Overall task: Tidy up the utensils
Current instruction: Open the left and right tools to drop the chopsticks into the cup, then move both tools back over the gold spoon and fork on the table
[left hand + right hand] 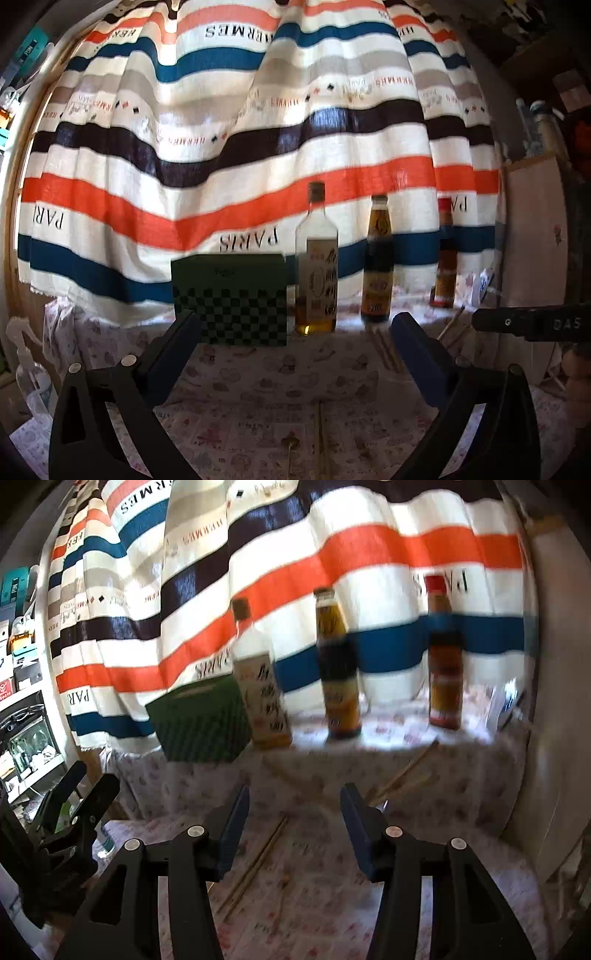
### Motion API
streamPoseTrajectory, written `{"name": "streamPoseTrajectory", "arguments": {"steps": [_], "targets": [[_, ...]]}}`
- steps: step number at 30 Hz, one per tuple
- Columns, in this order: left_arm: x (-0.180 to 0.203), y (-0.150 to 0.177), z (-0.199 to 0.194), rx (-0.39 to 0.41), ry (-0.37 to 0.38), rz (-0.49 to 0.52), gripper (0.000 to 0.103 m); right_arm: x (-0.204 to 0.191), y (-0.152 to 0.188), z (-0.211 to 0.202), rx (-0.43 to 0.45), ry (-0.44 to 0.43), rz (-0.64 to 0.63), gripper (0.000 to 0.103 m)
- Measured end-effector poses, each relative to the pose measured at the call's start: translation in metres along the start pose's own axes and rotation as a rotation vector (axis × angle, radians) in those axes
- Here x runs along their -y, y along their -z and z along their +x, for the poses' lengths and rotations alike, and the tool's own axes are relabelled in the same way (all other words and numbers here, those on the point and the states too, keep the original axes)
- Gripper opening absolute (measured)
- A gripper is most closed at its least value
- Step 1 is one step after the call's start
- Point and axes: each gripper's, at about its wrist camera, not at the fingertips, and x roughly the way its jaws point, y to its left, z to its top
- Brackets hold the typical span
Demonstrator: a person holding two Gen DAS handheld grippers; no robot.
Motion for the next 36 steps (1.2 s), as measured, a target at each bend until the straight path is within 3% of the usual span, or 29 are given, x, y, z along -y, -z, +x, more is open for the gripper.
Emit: {"name": "streamPoseTrajectory", "arguments": {"steps": [6,10,14,19,25,30,36], "targets": [[-0.01,0.028,0.02,-0.177,0.055,-0.029,0.102,-0.004,0.042,0.031,-0.08,0.043,-0.006,0.054],[-0.012,0.044,0.039,-0.282,0.015,-0.025,0.102,-0.006,0.064,0.062,-0.176,0.073,-0.057,0.054],[-0.012,0.058,0.053,-0.357,0.029,-0.029,0.102,-0.007,0.076,0.08,-0.23,0.092,-0.079,0.054],[-0.009,0.064,0.06,-0.41,0.052,-0.03,0.102,-0.007,0.084,0.089,-0.267,0.106,-0.095,0.054],[-0.009,0.067,0.063,-0.417,0.007,-0.017,0.102,-0.012,0.088,0.091,-0.282,0.1,-0.11,0.057],[-0.012,0.074,0.071,-0.474,-0.008,-0.022,0.102,-0.02,0.093,0.093,-0.259,0.14,-0.154,0.056],[-0.015,0.079,0.076,-0.508,-0.01,-0.037,0.102,-0.017,0.095,0.092,-0.263,0.046,-0.113,0.056]]}}
